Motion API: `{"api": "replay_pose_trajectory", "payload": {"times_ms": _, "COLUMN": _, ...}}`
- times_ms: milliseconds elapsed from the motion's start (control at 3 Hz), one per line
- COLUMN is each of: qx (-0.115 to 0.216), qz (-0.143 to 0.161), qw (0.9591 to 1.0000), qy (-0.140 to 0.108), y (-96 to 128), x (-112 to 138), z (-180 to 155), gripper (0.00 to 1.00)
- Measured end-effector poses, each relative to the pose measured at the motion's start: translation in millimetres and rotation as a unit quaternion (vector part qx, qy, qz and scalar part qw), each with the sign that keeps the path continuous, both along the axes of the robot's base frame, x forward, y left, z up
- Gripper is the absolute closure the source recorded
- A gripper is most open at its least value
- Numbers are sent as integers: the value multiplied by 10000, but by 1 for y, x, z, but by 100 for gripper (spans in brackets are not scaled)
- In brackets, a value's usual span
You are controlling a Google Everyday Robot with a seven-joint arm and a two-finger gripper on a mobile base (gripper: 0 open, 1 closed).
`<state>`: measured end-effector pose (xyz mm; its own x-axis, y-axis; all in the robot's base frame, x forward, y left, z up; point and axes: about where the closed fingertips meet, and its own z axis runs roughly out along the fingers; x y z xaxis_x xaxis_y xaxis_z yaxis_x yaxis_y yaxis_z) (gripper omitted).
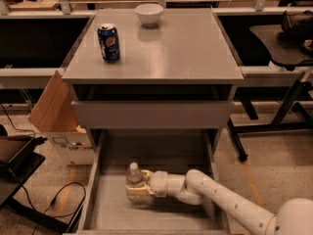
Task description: Place water bottle into middle drawer
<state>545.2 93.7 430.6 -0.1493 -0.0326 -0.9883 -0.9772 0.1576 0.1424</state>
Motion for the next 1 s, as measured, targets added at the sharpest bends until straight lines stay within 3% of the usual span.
{"api": "replay_pose_trajectory", "payload": {"times_ms": 333, "qx": 8, "qz": 18, "qw": 10000, "qy": 2, "y": 2, "x": -1, "z": 0, "gripper": 17}}
{"api": "replay_pose_trajectory", "payload": {"times_ms": 667, "qx": 16, "qz": 35, "qw": 10000, "qy": 4, "y": 4, "x": -2, "z": 1, "gripper": 0}}
{"api": "replay_pose_trajectory", "payload": {"times_ms": 1000, "qx": 16, "qz": 35, "qw": 10000, "qy": 4, "y": 4, "x": -2, "z": 1, "gripper": 0}}
